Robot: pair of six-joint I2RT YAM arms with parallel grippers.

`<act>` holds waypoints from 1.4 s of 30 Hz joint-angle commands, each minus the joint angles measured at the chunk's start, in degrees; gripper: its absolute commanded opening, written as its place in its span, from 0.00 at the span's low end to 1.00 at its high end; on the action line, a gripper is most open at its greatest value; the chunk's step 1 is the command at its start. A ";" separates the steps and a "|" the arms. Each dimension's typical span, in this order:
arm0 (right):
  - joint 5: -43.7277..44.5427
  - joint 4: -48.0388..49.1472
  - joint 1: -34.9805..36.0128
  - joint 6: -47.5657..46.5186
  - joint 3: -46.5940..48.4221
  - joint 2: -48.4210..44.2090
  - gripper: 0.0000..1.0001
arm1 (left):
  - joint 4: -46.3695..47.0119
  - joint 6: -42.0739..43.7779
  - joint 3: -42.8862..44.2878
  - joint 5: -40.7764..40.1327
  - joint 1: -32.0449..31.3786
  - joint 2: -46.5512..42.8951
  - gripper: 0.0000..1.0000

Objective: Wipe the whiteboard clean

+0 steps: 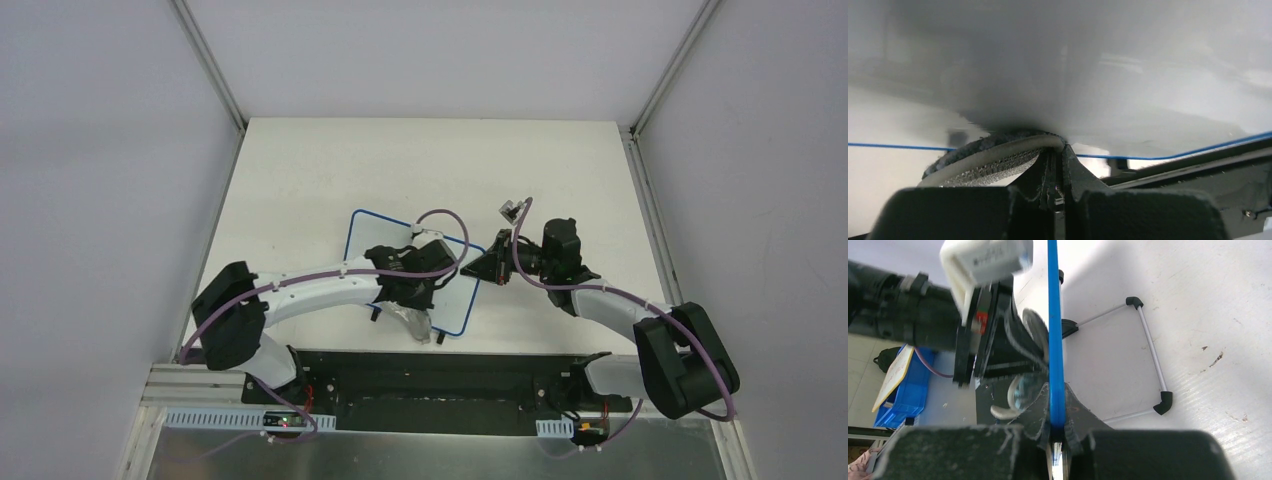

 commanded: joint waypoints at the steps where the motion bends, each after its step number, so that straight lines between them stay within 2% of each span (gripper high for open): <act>1: -2.71 -2.51 1.59 -6.06 -0.14 1.32 0.00 | 12.11 -1.58 9.70 2.37 -5.18 8.17 0.00; 6: -2.69 -2.60 1.61 -6.06 -0.19 0.92 0.00 | 12.97 -2.08 12.24 4.62 -6.80 10.95 0.00; 10: -2.86 -2.54 1.61 -6.12 -0.14 1.10 0.00 | 10.72 -0.76 9.43 0.29 -5.55 7.63 0.00; 18: -2.78 -2.57 1.61 -6.06 -0.31 0.49 0.00 | 8.25 0.11 -7.52 -2.30 8.51 -6.65 0.00; 23: -2.87 -2.56 1.59 -6.15 -0.23 0.54 0.00 | 4.58 3.13 -10.84 -5.39 14.75 -14.17 0.00; 26: -2.83 -2.52 1.69 -6.20 -0.15 0.76 0.00 | 4.31 3.51 -10.20 -4.87 14.91 -14.79 0.00; 29: -2.80 -2.53 1.72 -6.28 -0.14 0.88 0.00 | 5.86 2.96 -8.09 -2.64 12.61 -11.94 0.00; 33: -2.85 -2.51 1.74 -6.16 -0.14 0.93 0.00 | 6.19 1.31 -1.70 -4.45 4.40 -5.70 0.00; 37: -2.89 -2.55 1.75 -6.19 -0.07 1.07 0.00 | 6.94 0.41 8.14 -2.61 -3.23 2.95 0.00; 42: -2.92 -2.51 1.80 -6.15 -0.06 1.14 0.00 | 9.72 -0.74 17.05 2.41 -8.01 11.01 0.00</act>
